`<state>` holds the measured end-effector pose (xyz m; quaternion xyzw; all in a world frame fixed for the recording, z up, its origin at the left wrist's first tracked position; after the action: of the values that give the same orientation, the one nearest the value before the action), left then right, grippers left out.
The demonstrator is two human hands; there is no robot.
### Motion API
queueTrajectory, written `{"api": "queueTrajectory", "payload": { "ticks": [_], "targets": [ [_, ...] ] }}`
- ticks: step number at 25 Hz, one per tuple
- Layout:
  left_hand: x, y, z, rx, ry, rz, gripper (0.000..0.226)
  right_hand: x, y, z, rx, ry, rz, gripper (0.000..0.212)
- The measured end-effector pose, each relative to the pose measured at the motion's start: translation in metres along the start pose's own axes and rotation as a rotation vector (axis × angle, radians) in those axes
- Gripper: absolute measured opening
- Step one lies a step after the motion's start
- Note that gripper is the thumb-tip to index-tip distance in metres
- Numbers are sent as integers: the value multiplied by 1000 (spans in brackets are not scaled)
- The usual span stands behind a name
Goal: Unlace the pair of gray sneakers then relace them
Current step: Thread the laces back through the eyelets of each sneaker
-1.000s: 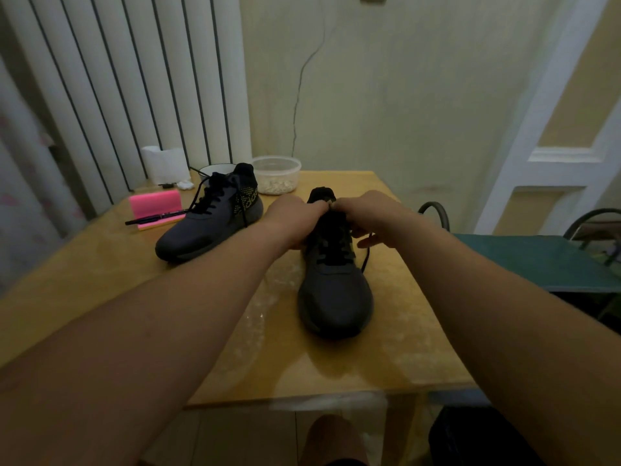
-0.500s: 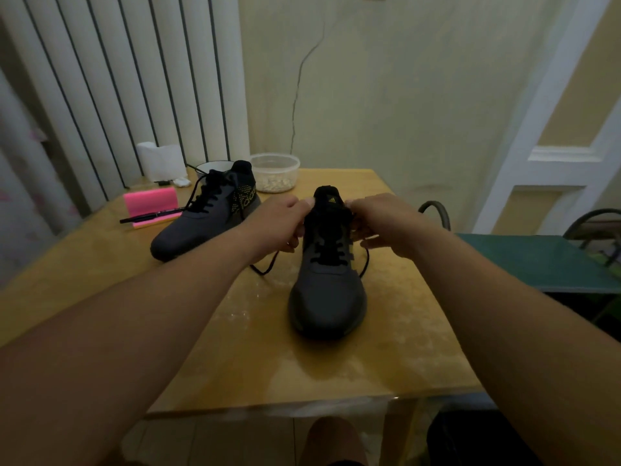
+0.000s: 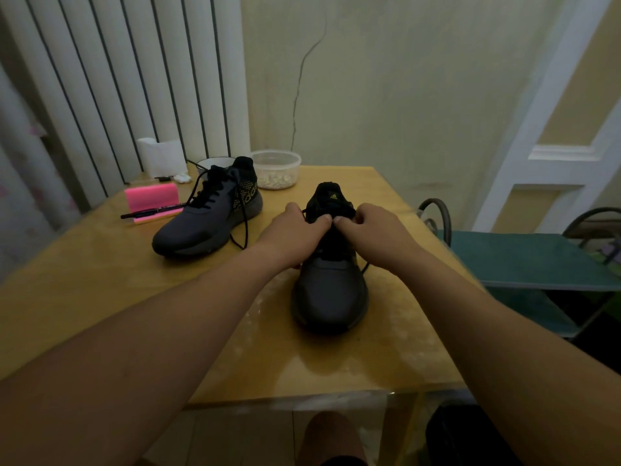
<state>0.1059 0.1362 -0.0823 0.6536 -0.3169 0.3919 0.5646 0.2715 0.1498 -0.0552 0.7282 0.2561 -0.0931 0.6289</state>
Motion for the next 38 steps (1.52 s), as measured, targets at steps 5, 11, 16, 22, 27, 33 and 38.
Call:
{"api": "queueTrajectory", "payload": {
  "ticks": [5,11,16,22,27,33,38],
  "targets": [
    [10,0,-5,-3,-59,-164,32,-3,-4,-3,-19,-44,75,37],
    [10,1,3,13,-182,-218,25,-2,-9,4,43,27,-28,36],
    [-13,0,12,-210,-33,96,35,15,-10,13,-103,39,-261,30],
    [-9,-2,12,-247,82,104,41,14,-15,14,-208,-66,-317,35],
    [5,-6,14,-301,64,71,14,-2,-13,9,-276,-84,-260,16],
    [11,0,17,-207,-8,-95,31,-7,-15,12,-272,-93,-181,13],
    [0,1,16,-241,42,11,46,-5,-13,16,-341,-82,-315,10]
  ]
}}
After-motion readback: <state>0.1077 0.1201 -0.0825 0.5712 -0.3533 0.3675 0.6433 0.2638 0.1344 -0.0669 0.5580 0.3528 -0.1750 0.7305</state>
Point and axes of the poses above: each hand's wrist, its own z-axis away from the middle knuckle, its own y-axis out of the back of the hand, x = y × z, the point moved 8 cm from there along -z, towards the middle knuckle, and after that the axes turned 9 degrees about z, right-handed, at the moved point
